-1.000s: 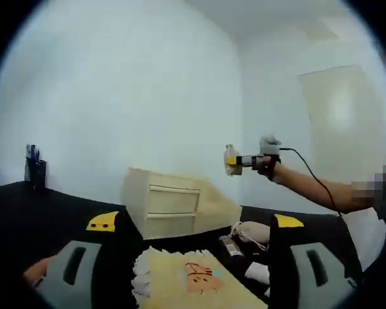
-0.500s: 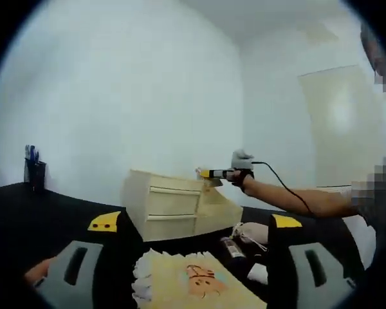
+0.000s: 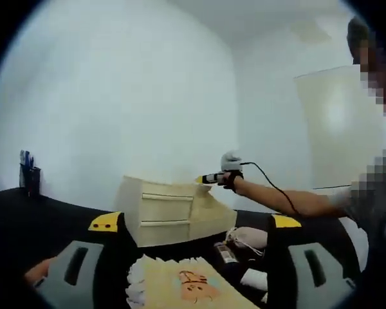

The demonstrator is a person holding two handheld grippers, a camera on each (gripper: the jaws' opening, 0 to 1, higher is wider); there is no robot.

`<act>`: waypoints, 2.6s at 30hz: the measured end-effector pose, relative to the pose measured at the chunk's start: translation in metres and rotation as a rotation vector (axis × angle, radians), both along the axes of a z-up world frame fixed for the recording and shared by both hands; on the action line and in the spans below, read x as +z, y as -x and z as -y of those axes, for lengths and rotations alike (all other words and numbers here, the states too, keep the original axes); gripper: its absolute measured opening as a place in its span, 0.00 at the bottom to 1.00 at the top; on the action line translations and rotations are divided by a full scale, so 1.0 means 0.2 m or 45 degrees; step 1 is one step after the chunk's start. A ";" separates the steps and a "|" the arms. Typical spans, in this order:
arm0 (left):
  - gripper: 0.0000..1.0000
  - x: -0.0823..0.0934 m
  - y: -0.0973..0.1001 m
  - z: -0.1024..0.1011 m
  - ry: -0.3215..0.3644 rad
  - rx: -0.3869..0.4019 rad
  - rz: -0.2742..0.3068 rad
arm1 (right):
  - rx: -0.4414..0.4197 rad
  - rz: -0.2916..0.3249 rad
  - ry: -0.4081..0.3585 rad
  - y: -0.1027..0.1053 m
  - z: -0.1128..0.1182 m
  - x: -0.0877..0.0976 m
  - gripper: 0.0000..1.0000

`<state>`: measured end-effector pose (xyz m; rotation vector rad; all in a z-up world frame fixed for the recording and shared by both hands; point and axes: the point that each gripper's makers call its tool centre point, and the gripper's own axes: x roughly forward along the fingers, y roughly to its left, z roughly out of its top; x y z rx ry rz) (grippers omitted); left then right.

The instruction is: Open the drawer, pick up the cosmetic bottles from the table one by one, place them into the drawer, release the gripper, close the drawer, and move the gripper away

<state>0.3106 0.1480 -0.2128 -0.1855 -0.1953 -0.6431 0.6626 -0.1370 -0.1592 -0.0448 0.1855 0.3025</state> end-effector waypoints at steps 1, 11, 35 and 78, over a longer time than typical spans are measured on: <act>0.87 0.00 -0.01 -0.01 0.003 -0.003 -0.001 | 0.025 -0.052 0.017 0.01 -0.01 -0.03 0.25; 0.87 0.01 -0.03 -0.04 0.010 -0.002 -0.007 | 0.034 -0.089 0.143 0.02 0.01 -0.09 0.34; 0.84 -0.01 -0.03 -0.03 -0.014 0.010 -0.024 | -0.192 -0.199 0.038 -0.11 -0.10 -0.34 0.56; 0.81 -0.03 0.03 0.01 0.012 -0.018 -0.031 | -0.281 -0.164 -0.087 -0.12 0.00 -0.35 0.44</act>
